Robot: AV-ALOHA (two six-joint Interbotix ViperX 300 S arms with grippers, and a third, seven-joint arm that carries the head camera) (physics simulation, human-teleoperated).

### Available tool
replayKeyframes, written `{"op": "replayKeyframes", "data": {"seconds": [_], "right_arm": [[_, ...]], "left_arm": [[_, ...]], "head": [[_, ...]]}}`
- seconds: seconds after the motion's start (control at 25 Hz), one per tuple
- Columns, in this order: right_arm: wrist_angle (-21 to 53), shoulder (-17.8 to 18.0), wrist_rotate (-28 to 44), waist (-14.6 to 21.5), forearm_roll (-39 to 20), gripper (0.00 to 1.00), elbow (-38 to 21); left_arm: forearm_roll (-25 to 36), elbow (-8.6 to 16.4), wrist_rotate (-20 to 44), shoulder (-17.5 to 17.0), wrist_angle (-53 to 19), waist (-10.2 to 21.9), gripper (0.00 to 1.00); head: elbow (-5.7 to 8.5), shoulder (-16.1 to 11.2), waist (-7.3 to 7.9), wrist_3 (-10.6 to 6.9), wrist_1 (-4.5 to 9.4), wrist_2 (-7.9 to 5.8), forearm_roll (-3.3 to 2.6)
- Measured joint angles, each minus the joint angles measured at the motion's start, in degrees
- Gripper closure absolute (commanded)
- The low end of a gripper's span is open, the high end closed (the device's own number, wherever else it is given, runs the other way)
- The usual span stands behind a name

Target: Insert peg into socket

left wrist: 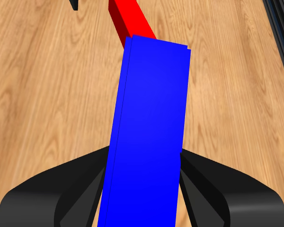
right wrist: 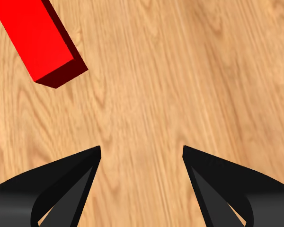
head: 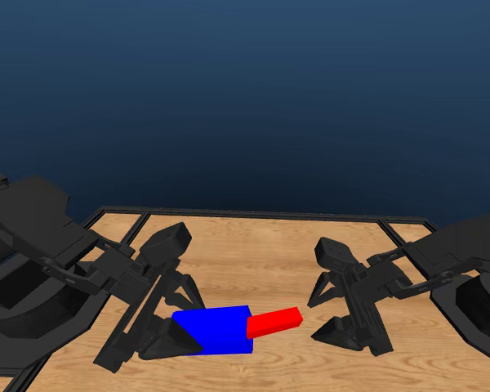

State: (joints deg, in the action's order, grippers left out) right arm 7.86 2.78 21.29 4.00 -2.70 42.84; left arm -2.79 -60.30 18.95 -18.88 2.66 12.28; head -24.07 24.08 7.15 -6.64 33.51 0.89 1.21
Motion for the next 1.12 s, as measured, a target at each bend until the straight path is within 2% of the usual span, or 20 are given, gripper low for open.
{"op": "replayKeyframes", "data": {"seconds": [0.16,0.4,0.52,0.96,1.12], "right_arm": [[-0.4,-0.7,0.3,0.5,-0.6,1.0,0.7],[2.4,-6.0,0.0,0.7,-4.3,1.0,-1.8],[5.0,-7.3,0.8,1.2,-7.0,1.0,-4.0],[6.7,-6.1,2.8,2.3,-8.7,1.0,-6.0],[4.9,-3.9,2.4,2.4,-7.5,1.0,-6.4]], "left_arm": [[-0.4,0.1,-0.2,0.3,0.3,-0.1,1.0],[-0.6,0.5,-0.3,0.9,0.4,-0.3,1.0],[-0.7,0.6,-0.3,1.3,0.3,-0.3,1.0],[-0.2,1.2,-0.1,1.1,-0.6,0.1,1.0],[-0.1,1.5,-0.1,1.0,-0.7,0.0,1.0]], "head": [[0.0,0.0,-0.37,0.23,-0.22,0.01,-0.07],[0.0,0.0,-0.96,0.55,0.01,0.19,-0.11],[0.0,0.0,-1.16,0.62,0.21,0.26,-0.12],[0.0,0.0,-1.21,0.87,1.0,0.4,-0.05],[0.0,0.0,-1.17,0.9,1.13,0.38,-0.05]]}}
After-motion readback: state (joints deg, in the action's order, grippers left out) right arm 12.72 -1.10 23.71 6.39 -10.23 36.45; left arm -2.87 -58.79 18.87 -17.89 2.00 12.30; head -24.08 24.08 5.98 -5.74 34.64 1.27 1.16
